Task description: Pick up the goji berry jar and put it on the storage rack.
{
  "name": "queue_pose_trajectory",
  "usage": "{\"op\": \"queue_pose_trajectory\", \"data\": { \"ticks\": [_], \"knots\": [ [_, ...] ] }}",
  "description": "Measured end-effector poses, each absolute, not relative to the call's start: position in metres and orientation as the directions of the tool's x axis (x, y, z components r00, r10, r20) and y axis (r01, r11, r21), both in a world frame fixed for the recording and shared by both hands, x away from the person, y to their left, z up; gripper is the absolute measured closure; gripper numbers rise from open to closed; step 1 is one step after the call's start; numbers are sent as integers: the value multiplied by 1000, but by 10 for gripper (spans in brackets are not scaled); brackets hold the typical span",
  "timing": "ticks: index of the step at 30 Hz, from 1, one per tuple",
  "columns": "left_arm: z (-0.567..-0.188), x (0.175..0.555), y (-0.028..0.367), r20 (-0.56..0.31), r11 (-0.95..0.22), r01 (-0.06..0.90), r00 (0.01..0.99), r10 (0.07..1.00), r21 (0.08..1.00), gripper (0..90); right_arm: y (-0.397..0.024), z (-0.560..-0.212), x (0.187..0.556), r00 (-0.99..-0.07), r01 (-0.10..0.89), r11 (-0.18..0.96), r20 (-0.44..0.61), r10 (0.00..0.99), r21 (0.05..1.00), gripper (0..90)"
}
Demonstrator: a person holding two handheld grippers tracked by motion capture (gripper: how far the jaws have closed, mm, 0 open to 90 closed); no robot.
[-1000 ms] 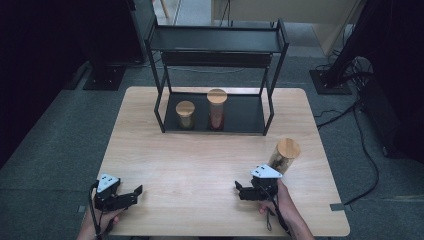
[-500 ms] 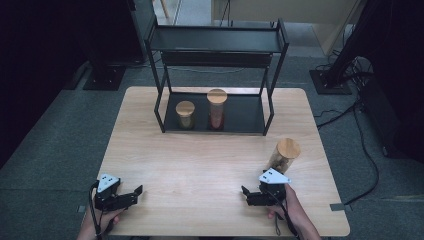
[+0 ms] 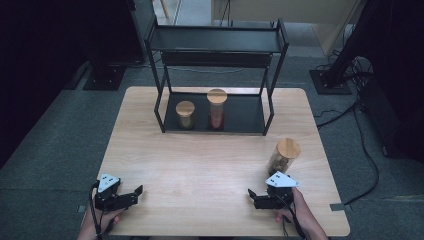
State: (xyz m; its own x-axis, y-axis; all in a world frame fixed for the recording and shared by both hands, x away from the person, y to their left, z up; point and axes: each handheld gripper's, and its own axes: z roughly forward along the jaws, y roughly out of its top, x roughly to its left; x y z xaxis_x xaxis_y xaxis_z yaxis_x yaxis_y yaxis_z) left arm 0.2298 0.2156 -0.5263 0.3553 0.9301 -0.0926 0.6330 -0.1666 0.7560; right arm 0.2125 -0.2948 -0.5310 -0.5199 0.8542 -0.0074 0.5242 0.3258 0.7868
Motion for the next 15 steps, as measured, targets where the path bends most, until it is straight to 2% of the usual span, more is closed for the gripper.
{"op": "queue_pose_trajectory", "data": {
  "ticks": [15],
  "knots": [
    [-526,230,214,-84,-173,632,355,931,755,91,-321,-531,203,-508,524,329,-22,861,785,31]
  ]
}}
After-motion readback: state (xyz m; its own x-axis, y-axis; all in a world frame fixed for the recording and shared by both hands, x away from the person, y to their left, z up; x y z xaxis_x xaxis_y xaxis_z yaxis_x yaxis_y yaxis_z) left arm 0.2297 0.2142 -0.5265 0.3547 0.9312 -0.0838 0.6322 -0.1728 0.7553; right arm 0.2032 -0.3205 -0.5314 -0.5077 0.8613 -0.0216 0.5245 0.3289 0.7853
